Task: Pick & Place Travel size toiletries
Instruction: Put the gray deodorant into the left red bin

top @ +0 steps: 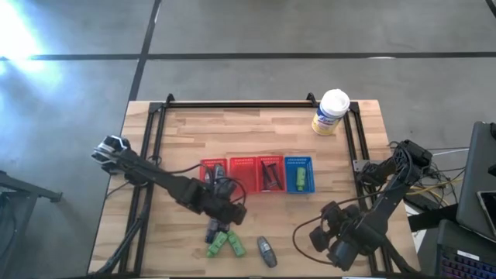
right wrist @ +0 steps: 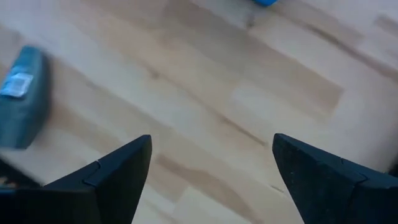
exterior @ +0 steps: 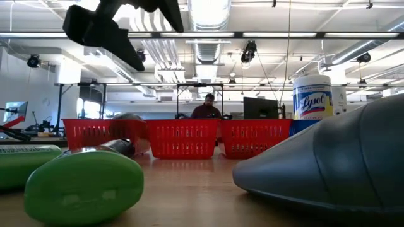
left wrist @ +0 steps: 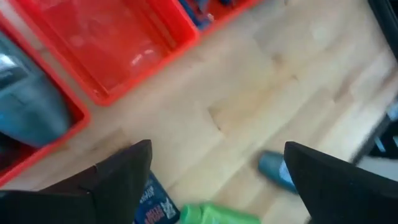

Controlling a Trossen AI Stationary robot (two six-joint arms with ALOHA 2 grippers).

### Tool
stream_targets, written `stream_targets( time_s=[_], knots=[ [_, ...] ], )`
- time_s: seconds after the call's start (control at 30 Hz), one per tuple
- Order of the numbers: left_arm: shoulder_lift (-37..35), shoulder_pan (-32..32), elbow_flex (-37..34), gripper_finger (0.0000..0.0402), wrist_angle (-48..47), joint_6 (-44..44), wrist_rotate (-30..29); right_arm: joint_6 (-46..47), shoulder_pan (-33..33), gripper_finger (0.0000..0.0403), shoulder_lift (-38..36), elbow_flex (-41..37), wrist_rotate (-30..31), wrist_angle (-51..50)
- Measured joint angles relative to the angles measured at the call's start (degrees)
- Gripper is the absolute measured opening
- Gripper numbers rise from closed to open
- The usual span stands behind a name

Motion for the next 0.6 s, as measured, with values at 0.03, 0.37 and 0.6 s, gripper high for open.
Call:
stream_targets(
  time_s=[0.03,0.37,0.6],
  knots=[
    [0.00,-0.23,0.15,0.0368,0.02,0.84,0.63,-0.82,0.00,0.0335,0.00,0.00,-0.02,1.39],
    [1.75,-2.98,-0.41,0.0349,12.68,27.46,14.91,0.89,-1.23,0.0341,0.37,-0.74,0.07,5.05],
    [3.35,-4.74,0.80,0.0343,15.12,73.96,12.36,-0.44,-3.59,0.0321,0.35,-0.79,-2.64,5.22]
  ],
)
